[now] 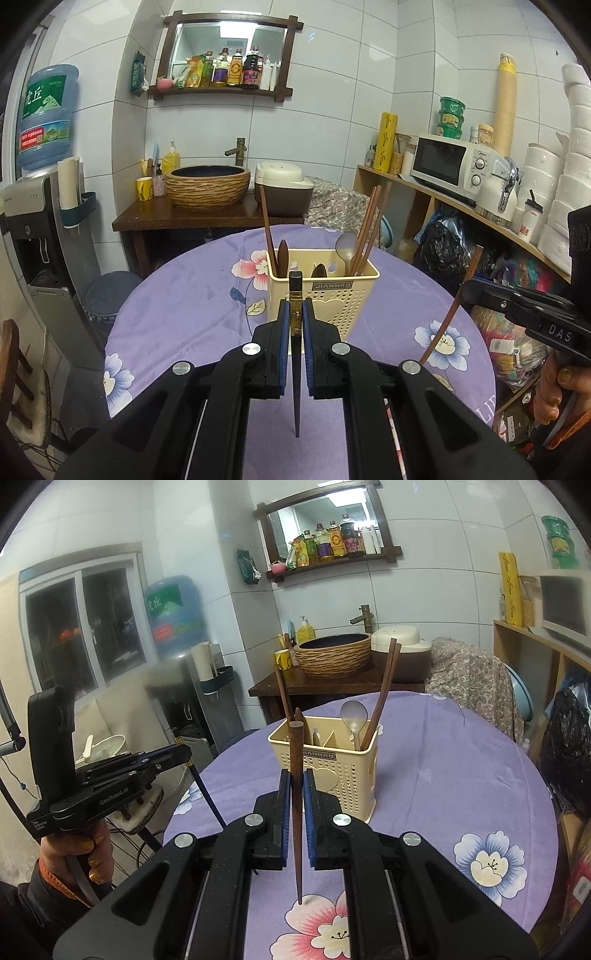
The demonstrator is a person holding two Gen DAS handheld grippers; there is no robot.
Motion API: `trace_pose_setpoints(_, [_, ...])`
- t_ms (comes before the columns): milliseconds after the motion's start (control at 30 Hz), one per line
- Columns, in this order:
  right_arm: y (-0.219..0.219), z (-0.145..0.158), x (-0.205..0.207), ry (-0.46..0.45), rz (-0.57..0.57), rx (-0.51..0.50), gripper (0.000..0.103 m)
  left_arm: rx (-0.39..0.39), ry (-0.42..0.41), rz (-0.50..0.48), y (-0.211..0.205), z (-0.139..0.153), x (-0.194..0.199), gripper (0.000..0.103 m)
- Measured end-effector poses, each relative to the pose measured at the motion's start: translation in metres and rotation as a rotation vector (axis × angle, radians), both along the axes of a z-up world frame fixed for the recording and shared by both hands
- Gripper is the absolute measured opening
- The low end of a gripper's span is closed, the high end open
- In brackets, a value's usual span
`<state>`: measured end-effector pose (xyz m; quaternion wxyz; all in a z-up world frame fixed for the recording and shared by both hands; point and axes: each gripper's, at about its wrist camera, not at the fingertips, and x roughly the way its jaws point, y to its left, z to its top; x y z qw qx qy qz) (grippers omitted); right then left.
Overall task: Organize utensils
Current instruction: 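Carry both chopsticks over the beige holder and lower them inside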
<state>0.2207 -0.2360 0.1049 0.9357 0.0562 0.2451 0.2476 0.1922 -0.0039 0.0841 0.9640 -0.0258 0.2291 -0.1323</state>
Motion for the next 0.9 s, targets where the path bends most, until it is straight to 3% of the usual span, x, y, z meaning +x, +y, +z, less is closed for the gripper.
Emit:
trace_pose_setpoints(367, [0.003, 0.024, 0.015, -0.015, 0.004, -0.03, 0.008, -0.046, 0.006, -0.041, 0.003, 0.023, 0.016, 0.008])
trace_pose_setpoints(500, [0.002, 0.054, 0.032, -0.033, 0.003, -0.028, 0.008, -0.086, -0.019, -0.06, 0.008, 0.061, 0.034, 0.008])
trace_pose_setpoints(667, [0.0, 0.114, 0.056, -0.122, -0.054, -0.019, 0.008, -0.143, -0.081, -0.039, 0.01, 0.116, 0.065, 0.008])
trace_pose_setpoints(800, [0.002, 0.148, 0.074, -0.199, -0.117, -0.023, 0.008, -0.098, -0.17, 0.033, -0.002, 0.146, 0.084, 0.008])
trace_pose_setpoints(900, [0.006, 0.143, 0.088, -0.197, -0.144, -0.03, 0.008, -0.067, -0.174, 0.055, -0.013, 0.141, 0.099, 0.008])
